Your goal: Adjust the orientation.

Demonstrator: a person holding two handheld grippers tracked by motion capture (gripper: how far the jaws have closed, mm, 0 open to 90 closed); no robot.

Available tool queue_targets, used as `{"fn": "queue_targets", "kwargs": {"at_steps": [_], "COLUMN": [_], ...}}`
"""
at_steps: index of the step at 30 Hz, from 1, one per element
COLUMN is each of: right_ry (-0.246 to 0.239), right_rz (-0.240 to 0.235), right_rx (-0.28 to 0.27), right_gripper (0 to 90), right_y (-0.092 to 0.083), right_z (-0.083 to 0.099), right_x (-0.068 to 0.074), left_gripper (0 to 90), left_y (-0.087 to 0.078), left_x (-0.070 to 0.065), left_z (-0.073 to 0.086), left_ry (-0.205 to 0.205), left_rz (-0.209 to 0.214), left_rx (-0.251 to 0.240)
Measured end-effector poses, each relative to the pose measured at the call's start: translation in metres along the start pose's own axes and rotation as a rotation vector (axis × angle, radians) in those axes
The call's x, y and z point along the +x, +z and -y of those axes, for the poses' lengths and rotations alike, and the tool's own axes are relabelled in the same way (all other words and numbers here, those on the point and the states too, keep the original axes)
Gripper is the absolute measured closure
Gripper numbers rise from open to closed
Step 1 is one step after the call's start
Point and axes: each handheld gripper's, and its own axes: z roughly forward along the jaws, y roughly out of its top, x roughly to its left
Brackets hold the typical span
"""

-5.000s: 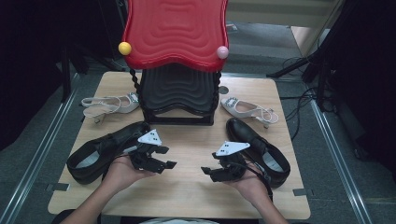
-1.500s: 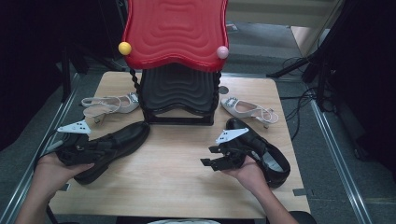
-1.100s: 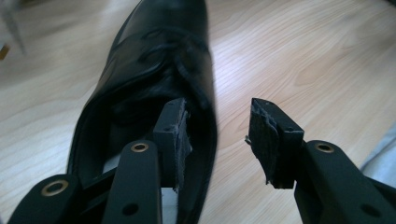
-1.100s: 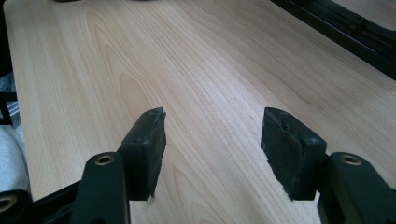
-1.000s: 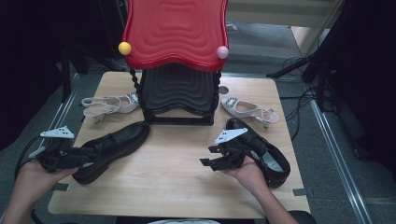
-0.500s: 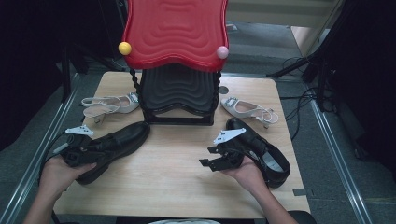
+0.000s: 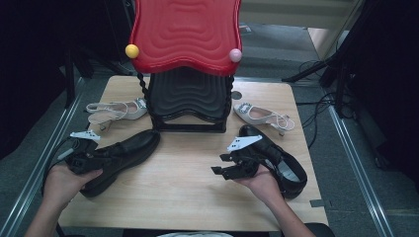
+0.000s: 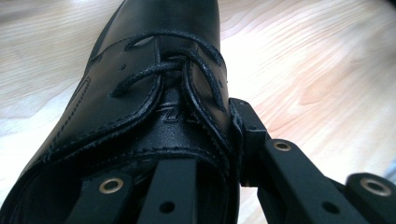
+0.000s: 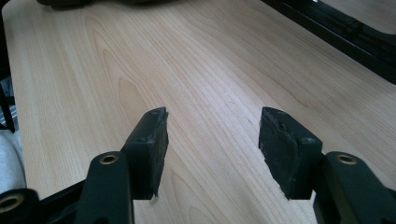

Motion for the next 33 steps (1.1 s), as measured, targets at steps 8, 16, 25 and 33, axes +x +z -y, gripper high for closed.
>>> {"fn": "queue_targets", "kwargs": {"at_steps": [8,16,25,33], "right_ry": [0.007,0.023,0.058,0.078], "right_rz": [0.014,0.033,0.064,0.09], "right_rx": [-0.006,-0.011,-0.024,-0.033], "right_gripper": [42.4,42.0,41.7,42.0], "right_y": [-0.002,-0.007,-0.017,-0.026], "right_z": [0.002,0.006,0.015,0.023], "right_x": [-0.001,-0.003,-0.004,-0.004], "left_gripper": [80.0,79.9,80.1,80.1], "left_y": [0.002,0.016,0.052,0.076], "left_x": [-0.027,-0.051,-0.078,-0.102], "left_z": [-0.013,-0.033,-0.061,-0.085], "left_ry": [0.072,0.141,0.207,0.254], "left_rz": [0.038,0.098,0.18,0.21], "left_rx": [0.007,0.001,0.046,0.069]}}
